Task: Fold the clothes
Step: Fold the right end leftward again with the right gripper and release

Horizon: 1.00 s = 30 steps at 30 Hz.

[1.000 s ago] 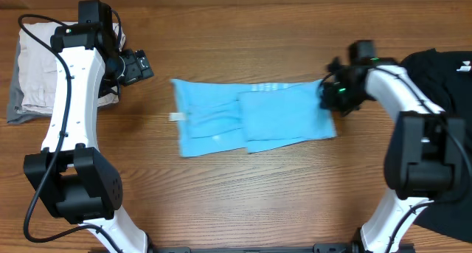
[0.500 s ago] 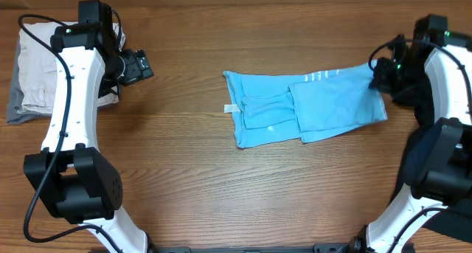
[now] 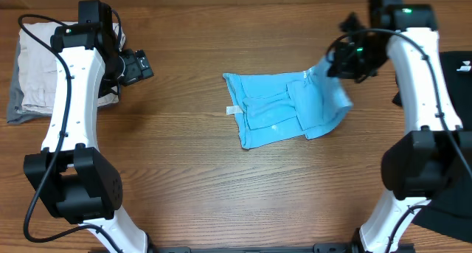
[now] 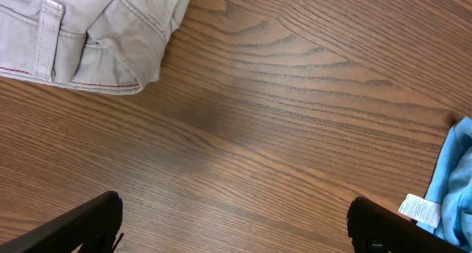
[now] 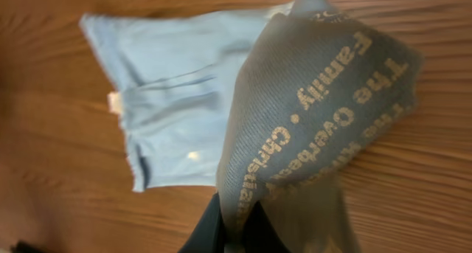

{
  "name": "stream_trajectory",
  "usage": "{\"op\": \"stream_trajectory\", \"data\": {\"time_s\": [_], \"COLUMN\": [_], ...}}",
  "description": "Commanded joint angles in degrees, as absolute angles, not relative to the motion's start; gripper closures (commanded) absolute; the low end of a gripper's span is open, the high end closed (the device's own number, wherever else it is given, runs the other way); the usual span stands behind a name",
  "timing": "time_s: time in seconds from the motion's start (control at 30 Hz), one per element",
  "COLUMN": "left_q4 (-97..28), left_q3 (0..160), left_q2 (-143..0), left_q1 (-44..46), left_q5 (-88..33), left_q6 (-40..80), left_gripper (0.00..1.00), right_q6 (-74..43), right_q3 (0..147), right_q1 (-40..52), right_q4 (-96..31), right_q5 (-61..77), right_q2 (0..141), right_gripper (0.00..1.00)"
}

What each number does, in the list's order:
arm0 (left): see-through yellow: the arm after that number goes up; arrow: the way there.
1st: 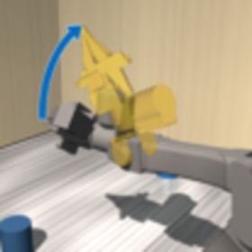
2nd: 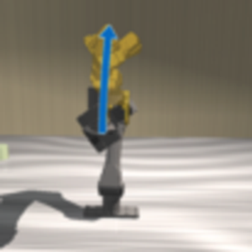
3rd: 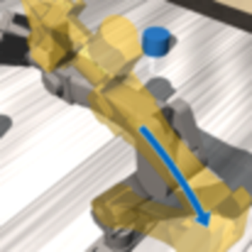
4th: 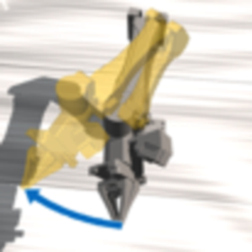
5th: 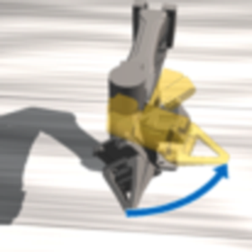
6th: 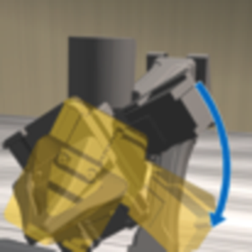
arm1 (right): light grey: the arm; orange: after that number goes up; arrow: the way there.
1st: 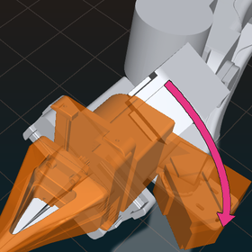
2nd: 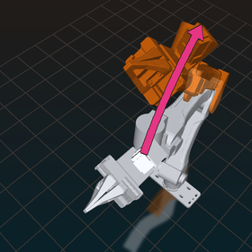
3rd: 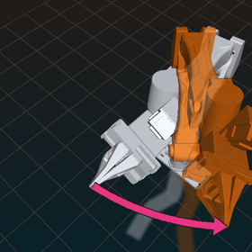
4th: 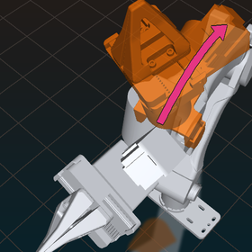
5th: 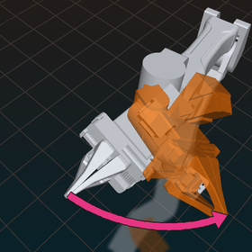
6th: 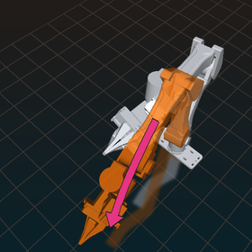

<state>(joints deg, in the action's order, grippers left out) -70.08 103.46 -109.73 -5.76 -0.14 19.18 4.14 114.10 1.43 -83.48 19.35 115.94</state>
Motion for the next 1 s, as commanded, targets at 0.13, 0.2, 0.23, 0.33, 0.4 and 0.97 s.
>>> {"op": "stream_trajectory", "data": {"time_s": [0.13,0.2,0.23,0.33,0.4,0.97], "left_q4": [-70.0,-70.0,-70.0,-70.0,-70.0,-70.0], "left_q3": [103.2,103.2,103.2,103.2,103.2,103.2], "left_q2": [-109.4,-109.4,-109.4,-109.4,-109.4,-109.4], "left_q1": [-6.0,-6.0,-6.0,-6.0,-6.0,-6.0], "left_q5": [0.6,0.6,0.6,0.6,0.6,0.6], "left_q6": [19.3,19.3,19.3,19.3,19.3,19.3], "left_gripper": [0.00,0.00,0.00,0.00,0.00,0.00], "right_q6": [1.2,1.2,1.2,1.2,0.4,-0.7], "right_q3": [115.5,115.5,115.5,115.5,115.5,115.5], "right_q1": [11.4,13.5,14.5,17.0,18.3,25.7], "right_q4": [-82.6,-82.1,-81.6,-80.2,-79.2,-71.3], "right_q5": [21.1,21.1,21.1,21.1,20.9,20.6], "right_q2": [115.8,115.9,115.9,116.1,116.4,124.8], "right_gripper": [0.95,0.94,0.94,0.93,0.92,0.90]}}
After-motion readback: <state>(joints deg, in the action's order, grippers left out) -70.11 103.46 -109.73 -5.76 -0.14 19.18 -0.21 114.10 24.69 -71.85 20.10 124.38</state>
